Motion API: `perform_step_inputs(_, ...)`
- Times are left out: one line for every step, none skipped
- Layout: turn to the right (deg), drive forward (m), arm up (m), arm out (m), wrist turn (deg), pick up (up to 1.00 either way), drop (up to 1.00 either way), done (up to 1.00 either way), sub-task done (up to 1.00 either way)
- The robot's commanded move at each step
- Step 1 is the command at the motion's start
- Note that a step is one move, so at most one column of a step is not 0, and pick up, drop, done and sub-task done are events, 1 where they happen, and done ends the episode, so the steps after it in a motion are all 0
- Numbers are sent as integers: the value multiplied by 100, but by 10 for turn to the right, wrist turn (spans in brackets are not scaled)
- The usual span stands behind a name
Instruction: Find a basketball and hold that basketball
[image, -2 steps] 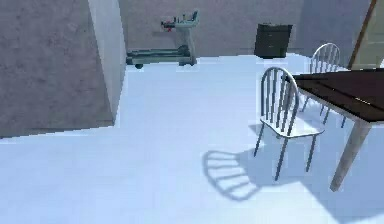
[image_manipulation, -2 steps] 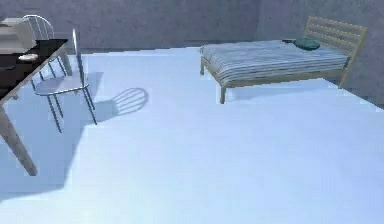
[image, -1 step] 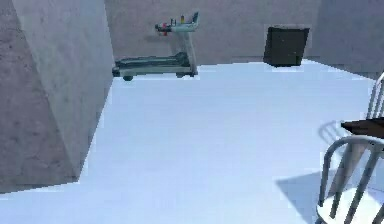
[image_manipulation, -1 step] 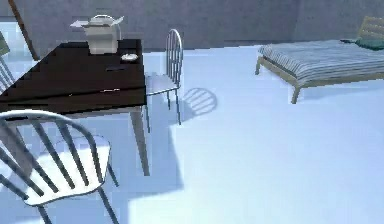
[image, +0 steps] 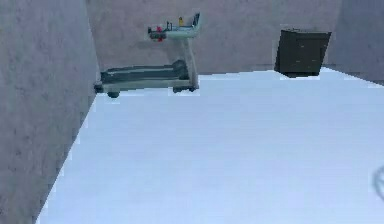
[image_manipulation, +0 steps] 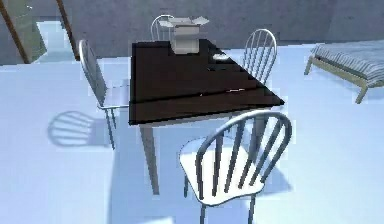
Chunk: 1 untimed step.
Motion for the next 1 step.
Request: perform_step_inputs(390, 0, 0, 0, 0, 0, 0, 0, 0)
